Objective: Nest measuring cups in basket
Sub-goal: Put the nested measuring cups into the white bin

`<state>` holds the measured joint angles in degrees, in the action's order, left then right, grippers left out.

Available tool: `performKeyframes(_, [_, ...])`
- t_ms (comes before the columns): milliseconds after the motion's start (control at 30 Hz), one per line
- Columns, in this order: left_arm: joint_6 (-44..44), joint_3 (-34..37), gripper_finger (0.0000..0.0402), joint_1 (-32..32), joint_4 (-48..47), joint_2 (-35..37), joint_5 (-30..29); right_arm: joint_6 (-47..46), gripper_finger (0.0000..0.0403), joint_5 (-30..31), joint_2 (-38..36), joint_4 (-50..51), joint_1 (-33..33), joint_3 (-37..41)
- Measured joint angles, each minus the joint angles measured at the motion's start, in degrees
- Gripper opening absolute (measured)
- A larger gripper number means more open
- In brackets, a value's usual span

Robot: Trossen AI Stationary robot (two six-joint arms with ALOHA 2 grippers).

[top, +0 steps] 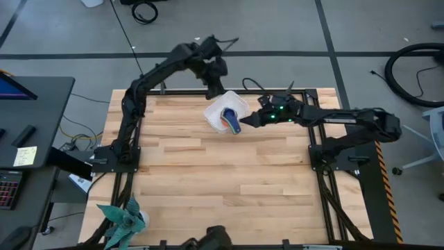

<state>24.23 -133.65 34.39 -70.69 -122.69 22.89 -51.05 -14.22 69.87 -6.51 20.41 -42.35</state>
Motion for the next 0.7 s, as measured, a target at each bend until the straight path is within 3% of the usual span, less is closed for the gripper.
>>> performKeyframes(100, [-1.6,-0.6,0.0008,1.2,-5.5,1.4,6.2,-0.1,0.0209,-0.4,-3.6,6.2,0.4,-0.1])
performKeyframes(267, [-2.7,0.9,0.0008,1.3,-18.2,3.6,7.9,-0.7,0.0209,0.8,-7.1,19.6,0.4,0.0])
performKeyframes(533, [-6.7,1.6,0.0008,-6.2,-18.1,2.4,7.3,1.0,0.0209,1.8,-7.2,27.5,0.9,0.0])
performKeyframes(700, [-8.6,10.8,0.0008,-11.5,-14.7,2.3,3.7,3.3,0.0209,1.2,-7.2,27.2,1.8,0.0])
